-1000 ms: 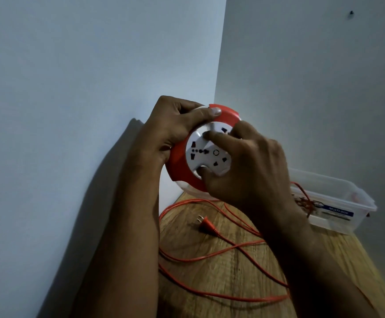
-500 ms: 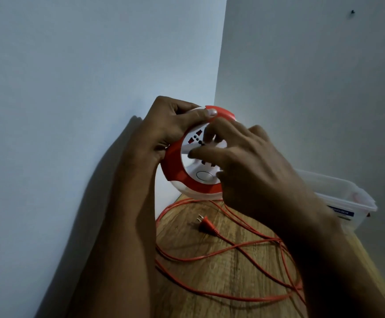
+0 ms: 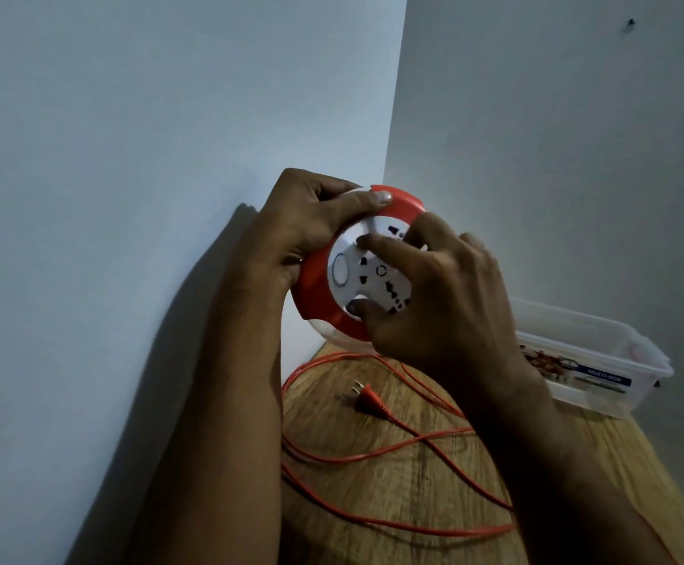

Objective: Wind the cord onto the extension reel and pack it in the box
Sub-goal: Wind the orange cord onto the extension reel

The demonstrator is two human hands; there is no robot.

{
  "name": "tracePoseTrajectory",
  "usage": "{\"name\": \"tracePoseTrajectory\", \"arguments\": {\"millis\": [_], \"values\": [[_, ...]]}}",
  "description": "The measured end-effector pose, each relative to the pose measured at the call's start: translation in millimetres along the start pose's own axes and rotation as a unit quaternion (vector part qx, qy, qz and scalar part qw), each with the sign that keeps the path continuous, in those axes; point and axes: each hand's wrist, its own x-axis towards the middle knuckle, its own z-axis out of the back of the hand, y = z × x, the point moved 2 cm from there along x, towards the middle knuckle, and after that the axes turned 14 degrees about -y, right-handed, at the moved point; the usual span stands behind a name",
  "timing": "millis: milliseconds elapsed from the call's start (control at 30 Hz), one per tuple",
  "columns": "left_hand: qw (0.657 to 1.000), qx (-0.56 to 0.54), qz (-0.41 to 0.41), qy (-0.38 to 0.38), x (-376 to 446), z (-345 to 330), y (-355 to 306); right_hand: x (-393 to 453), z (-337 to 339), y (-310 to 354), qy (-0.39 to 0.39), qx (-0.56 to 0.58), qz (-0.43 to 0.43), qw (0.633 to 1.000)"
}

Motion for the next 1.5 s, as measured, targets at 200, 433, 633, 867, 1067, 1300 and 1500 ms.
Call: {"name": "tracePoseTrajectory", "arguments": {"millis": [200,433,633,867,1067,1300,1500], "values": [[1.000,0.004,-0.008,0.024,-1.4,-9.0,0.6,3.0,5.1,5.5,-0.024,0.043,-0.074,0.996],[0.999,-0.010,-0.027,0.027,1.8,3.5,2.5,14.6,31.3,3.3,0.059,0.020,0.102,0.993],[0.999,-0.005,-0.037,0.036,1.1,4.3,-2.5,7.1,18.4,5.5,0.151,-0.030,0.167,0.974],[0.999,0.009,-0.034,0.016,0.5,1.1,-0.1,5.2,6.0,-3.0,0.097,-0.020,0.113,0.989],[1.000,0.009,0.000,0.017,-0.5,-5.0,0.8,3.5,4.6,-3.6,0.027,0.004,0.021,0.999],[0.999,0.013,0.037,0.026,-2.7,-11.9,3.1,5.3,5.1,-5.4,0.034,0.029,-0.044,0.998],[0.998,0.029,0.053,0.033,0.3,-5.5,7.8,12.2,18.8,-4.9,0.092,0.009,0.014,0.996]]}}
